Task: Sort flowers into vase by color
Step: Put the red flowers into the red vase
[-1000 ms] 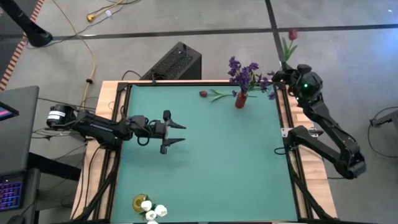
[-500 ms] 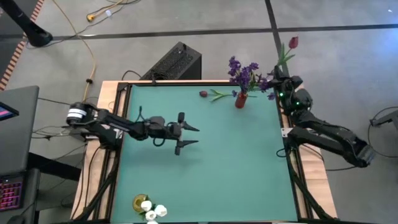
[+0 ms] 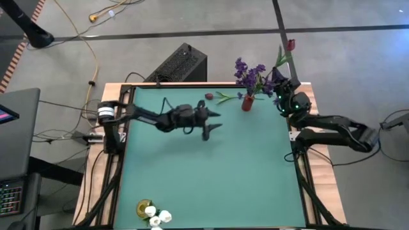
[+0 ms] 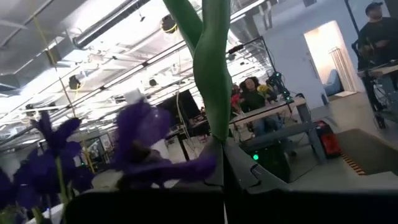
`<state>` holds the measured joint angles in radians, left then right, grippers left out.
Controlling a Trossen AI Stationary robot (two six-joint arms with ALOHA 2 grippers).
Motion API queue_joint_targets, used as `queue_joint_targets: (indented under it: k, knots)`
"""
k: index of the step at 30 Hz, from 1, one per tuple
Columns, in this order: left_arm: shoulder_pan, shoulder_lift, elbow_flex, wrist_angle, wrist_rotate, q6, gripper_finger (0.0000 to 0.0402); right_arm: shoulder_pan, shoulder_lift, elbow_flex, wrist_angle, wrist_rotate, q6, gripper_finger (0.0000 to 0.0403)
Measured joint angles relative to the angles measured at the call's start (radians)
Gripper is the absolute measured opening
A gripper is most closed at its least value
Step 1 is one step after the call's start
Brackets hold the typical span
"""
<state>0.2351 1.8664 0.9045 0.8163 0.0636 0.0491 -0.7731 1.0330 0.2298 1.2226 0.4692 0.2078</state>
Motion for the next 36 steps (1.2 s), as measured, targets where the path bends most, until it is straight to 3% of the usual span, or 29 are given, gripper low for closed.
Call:
queue_joint_targets:
  k: [9, 17, 36]
  knots:
    - [0.1, 0.232, 0.277, -0.089, 0.115, -0.092, 0.0215, 0.018, 0.017, 0.0, 0.021, -0.018, -0.028, 0.0014]
    - [0.107, 0.331, 0.465, -0.195, 0.053, -0.081, 0.0215, 0.056, 0.009, 0.0, 0.047, -0.028, -0.089, 0.0014]
    - [0.116, 0.329, 0.527, -0.276, 0.006, 0.011, 0.0215, 0.06, 0.007, 0.001, -0.027, -0.053, -0.112, 0.0014]
